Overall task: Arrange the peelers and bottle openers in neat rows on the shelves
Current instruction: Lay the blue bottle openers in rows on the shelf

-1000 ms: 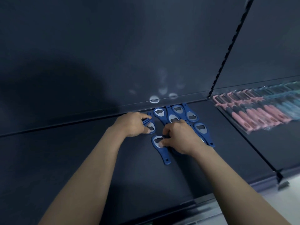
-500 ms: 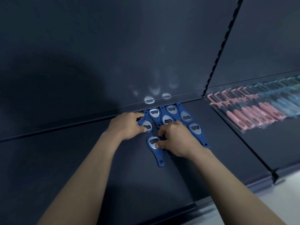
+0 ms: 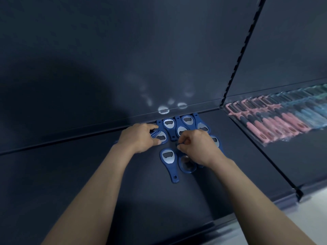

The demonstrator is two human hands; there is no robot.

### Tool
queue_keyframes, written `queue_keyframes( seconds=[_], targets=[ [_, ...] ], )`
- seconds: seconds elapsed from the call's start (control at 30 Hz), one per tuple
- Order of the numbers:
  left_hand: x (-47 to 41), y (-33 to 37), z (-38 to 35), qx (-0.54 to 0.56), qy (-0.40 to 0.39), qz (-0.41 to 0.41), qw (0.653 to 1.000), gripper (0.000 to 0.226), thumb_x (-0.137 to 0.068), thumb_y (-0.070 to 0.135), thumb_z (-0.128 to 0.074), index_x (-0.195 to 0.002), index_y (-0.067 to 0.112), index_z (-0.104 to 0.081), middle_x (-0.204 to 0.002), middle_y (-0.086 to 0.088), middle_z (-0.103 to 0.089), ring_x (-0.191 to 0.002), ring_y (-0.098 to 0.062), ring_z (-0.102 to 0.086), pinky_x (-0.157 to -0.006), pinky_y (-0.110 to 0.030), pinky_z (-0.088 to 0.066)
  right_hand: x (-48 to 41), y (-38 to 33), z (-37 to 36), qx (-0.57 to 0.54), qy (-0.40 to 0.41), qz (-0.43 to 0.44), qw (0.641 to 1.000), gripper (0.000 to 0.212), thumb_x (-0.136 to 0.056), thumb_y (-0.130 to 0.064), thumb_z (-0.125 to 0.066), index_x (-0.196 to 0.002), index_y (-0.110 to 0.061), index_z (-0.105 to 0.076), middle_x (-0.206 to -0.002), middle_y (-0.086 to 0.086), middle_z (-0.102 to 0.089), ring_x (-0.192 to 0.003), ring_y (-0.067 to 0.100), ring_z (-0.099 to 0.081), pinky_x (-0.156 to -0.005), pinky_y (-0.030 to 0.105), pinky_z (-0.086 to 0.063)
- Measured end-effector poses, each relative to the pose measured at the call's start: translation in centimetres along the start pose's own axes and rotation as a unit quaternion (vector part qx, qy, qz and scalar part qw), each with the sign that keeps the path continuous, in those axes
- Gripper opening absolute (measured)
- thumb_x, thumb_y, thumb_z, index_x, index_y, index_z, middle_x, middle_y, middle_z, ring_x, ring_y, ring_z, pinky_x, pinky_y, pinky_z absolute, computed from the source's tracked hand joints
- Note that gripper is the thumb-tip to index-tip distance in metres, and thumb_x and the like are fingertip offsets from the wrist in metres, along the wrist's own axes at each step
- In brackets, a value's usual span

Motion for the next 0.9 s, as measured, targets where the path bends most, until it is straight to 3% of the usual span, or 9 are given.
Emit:
queue_keyframes(
  seconds=[0.1,0.23,0.33,0.47,0.57,0.7,0.9],
  targets=[
    [0.4,-0.3,0.2,0.029,0.002,0.001,1.0,0.06,-0.074,0.055,-0.067,-0.129,0.04,-0.048,-0.123,0.004,-0.059,-0.108,-0.021,-0.056,-0.08,-0.031,-0.043,0.0,0.5,0.9,-0.006,0.016,-0.015,1.0,0.007,-0.086,-0.017,-0.061,-0.09,-0.018,-0.066,-0.089,0.002,-0.063,-0.085,0.02,-0.059,-0.072,0.029,-0.05],
    [1.7,-0.6,0.3,0.074,-0.013,-0.016,0.997,0.022,-0.072,0.047,-0.069,-0.082,0.031,-0.057,-0.074,0.011,-0.059,-0.072,-0.015,-0.056,-0.058,-0.029,-0.037,0.0,1.0,1.8,-0.03,0.022,-0.033,0.999,0.012,-0.087,-0.012,-0.057,-0.092,-0.019,-0.065,-0.094,0.005,-0.064,-0.083,0.024,-0.064,-0.079,0.037,-0.054],
    [2.9,-0.2,-0.5,0.096,-0.025,-0.028,0.995,0.025,-0.07,0.044,-0.071,-0.07,0.029,-0.051,-0.067,0.014,-0.057,-0.064,-0.01,-0.054,-0.056,-0.027,-0.036,0.2,1.1,2.0,-0.05,0.018,-0.034,0.998,0.012,-0.087,-0.01,-0.057,-0.093,-0.017,-0.065,-0.093,0.004,-0.067,-0.085,0.024,-0.066,-0.077,0.038,-0.055],
    [4.2,0.4,-1.3,0.098,-0.041,-0.032,0.994,0.03,-0.069,0.048,-0.072,-0.078,0.033,-0.048,-0.073,0.016,-0.055,-0.067,-0.008,-0.051,-0.059,-0.026,-0.037,0.4,1.0,1.8,-0.038,0.01,-0.029,0.999,0.011,-0.086,-0.014,-0.06,-0.094,-0.018,-0.066,-0.094,0.002,-0.063,-0.088,0.022,-0.063,-0.078,0.035,-0.054],
    [4.9,0.9,-1.4,0.074,-0.042,-0.029,0.996,0.042,-0.068,0.053,-0.071,-0.102,0.031,-0.059,-0.084,0.012,-0.059,-0.076,-0.013,-0.053,-0.066,-0.028,-0.04,0.6,0.8,1.0,0.014,-0.015,-0.018,1.0,0.012,-0.084,-0.018,-0.063,-0.095,-0.018,-0.066,-0.095,0.003,-0.064,-0.09,0.022,-0.06,-0.077,0.031,-0.051],
    [5.4,1.7,-1.7,-0.001,-0.016,-0.024,1.0,0.061,-0.068,0.059,-0.068,-0.124,0.038,-0.052,-0.105,0.006,-0.063,-0.096,-0.018,-0.055,-0.071,-0.028,-0.038,1.0,0.8,0.0,0.069,-0.032,-0.006,0.997,0.026,-0.08,-0.024,-0.068,-0.105,-0.019,-0.064,-0.103,0.004,-0.065,-0.096,0.022,-0.058,-0.072,0.026,-0.042],
    [5.1,2.0,-2.0,-0.01,0.014,-0.013,1.0,0.061,-0.07,0.061,-0.067,-0.125,0.042,-0.05,-0.115,0.007,-0.063,-0.104,-0.021,-0.057,-0.075,-0.029,-0.041,1.1,1.0,-0.3,0.08,-0.029,0.01,0.996,0.032,-0.08,-0.025,-0.069,-0.11,-0.018,-0.062,-0.109,0.007,-0.062,-0.104,0.025,-0.053,-0.082,0.031,-0.044]
  ],
)
Point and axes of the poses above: each hand's wrist, its own x-axis away from the middle knuckle, its own z-axis out of the back of the hand, y = z × x, the point moved 5 cm from there along -x, towards the middle knuckle
